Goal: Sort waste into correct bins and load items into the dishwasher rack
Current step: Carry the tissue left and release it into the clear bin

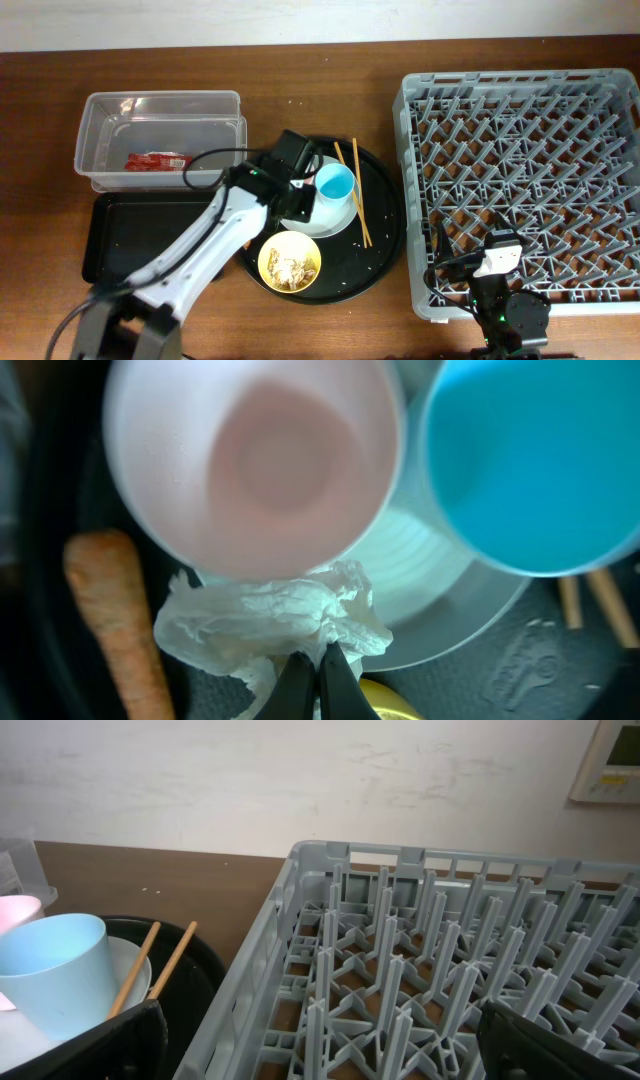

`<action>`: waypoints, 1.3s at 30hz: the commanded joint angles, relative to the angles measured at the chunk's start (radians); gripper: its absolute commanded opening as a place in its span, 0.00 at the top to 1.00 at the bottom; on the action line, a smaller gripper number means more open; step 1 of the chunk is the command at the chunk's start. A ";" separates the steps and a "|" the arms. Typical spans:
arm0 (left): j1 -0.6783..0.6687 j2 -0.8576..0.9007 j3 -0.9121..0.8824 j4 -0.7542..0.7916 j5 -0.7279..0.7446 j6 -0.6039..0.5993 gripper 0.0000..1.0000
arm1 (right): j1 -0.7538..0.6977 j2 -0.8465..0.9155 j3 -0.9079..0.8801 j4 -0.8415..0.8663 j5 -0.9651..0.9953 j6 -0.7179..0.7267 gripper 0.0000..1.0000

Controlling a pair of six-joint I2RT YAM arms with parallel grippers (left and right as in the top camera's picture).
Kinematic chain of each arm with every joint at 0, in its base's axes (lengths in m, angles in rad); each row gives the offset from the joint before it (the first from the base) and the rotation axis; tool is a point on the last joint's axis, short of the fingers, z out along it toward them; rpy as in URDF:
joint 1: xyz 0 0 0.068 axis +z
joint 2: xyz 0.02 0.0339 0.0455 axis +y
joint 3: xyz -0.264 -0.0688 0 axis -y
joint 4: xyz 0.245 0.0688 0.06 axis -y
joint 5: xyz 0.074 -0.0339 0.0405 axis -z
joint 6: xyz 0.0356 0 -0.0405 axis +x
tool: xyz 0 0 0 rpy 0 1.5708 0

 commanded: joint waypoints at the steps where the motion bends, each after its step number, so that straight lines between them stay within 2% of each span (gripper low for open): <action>1: 0.011 -0.113 0.033 -0.006 -0.122 0.002 0.99 | -0.004 -0.004 -0.005 -0.004 0.005 0.009 0.02; 4: 0.012 -0.188 0.033 0.014 -0.389 0.002 0.99 | -0.004 -0.004 -0.005 -0.004 0.005 0.009 0.01; 7: 0.038 -0.193 0.033 0.086 -0.523 0.002 0.99 | -0.004 -0.004 -0.005 -0.004 0.005 0.009 0.02; 12: 0.175 -0.170 0.033 0.203 -0.518 0.001 0.99 | -0.004 -0.004 -0.005 -0.004 0.005 0.009 0.02; 18: 0.359 -0.028 0.033 0.311 -0.327 0.001 0.99 | -0.004 -0.003 -0.005 -0.004 0.005 0.009 0.02; 21: 0.406 0.035 0.033 0.348 -0.266 0.002 0.99 | -0.004 -0.004 -0.005 -0.004 0.005 0.009 0.02; 24: 0.430 0.056 0.033 0.352 -0.265 0.002 0.99 | -0.004 -0.004 -0.005 -0.004 0.005 0.009 0.02; 25: 0.433 0.056 0.033 0.361 -0.266 0.002 0.94 | -0.004 -0.004 -0.005 -0.004 0.005 0.009 0.02; 26: 0.433 0.056 0.033 0.369 -0.265 0.002 0.73 | -0.004 -0.003 -0.005 -0.004 0.005 0.009 0.02; 27: 0.433 0.056 0.033 0.378 -0.261 0.002 0.39 | -0.004 -0.004 -0.005 -0.004 0.005 0.009 0.02; 28: 0.433 0.056 0.033 0.383 -0.261 0.002 0.25 | -0.004 -0.004 -0.005 -0.004 0.005 0.009 0.02; 31: 0.433 0.031 0.034 0.385 -0.234 0.023 0.08 | -0.004 -0.004 -0.005 -0.004 0.005 0.009 0.02; 34: 0.432 -0.056 0.034 0.364 -0.190 0.040 0.07 | -0.004 -0.004 -0.005 -0.004 0.005 0.009 0.02; 36: 0.432 -0.124 0.034 0.294 -0.112 0.040 0.07 | -0.004 -0.004 -0.005 -0.004 0.005 0.009 0.02; 39: 0.432 -0.238 0.034 0.124 0.133 0.039 0.11 | -0.004 -0.004 -0.005 -0.004 0.005 0.009 0.02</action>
